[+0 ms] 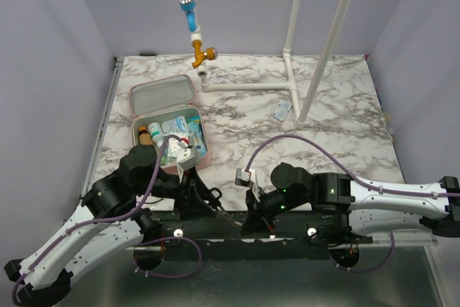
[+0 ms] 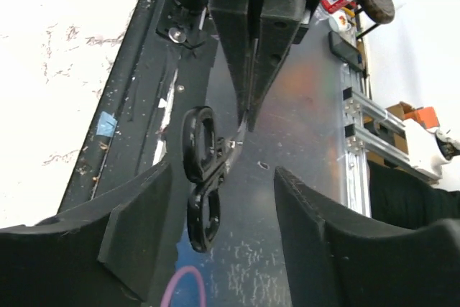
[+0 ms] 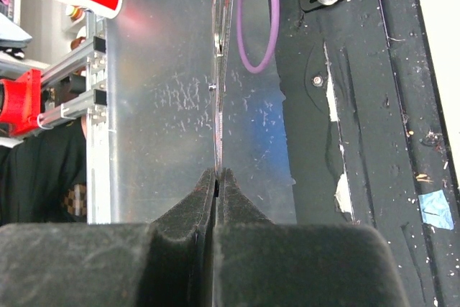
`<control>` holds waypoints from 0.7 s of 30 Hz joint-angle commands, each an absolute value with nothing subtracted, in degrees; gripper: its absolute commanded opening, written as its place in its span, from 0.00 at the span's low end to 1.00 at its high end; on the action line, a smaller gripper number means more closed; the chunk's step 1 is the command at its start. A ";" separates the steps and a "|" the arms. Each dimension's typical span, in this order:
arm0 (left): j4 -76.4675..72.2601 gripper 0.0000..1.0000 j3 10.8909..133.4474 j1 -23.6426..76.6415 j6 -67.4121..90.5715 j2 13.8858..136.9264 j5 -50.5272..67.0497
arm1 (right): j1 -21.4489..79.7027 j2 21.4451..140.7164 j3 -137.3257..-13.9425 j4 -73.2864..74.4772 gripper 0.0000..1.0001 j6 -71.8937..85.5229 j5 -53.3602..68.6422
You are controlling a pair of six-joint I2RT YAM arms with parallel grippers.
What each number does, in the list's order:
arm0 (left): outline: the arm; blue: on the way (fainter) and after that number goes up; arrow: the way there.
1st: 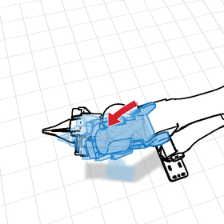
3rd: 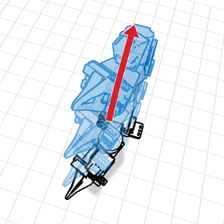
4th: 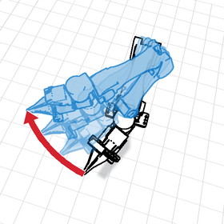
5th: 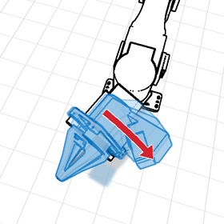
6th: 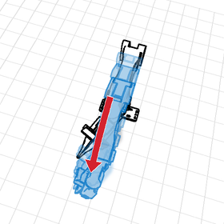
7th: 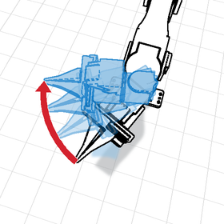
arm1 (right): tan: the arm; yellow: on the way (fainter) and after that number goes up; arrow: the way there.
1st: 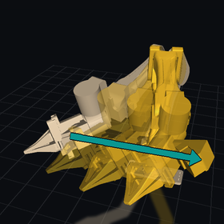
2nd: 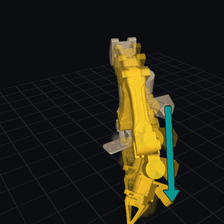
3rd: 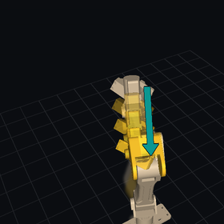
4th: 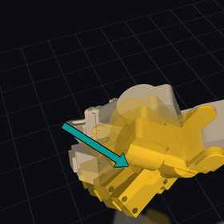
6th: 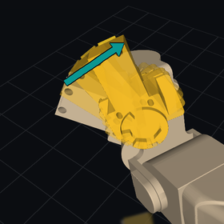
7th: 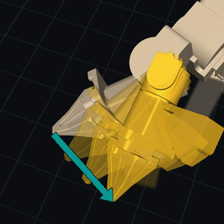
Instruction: Organize the medicine kit
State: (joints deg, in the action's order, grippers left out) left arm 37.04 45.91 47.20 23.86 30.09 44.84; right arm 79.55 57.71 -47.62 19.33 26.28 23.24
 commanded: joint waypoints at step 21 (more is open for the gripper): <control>35.38 0.00 45.95 46.85 27.75 26.21 36.04 | 79.88 52.03 -45.71 19.84 0.60 27.74 11.98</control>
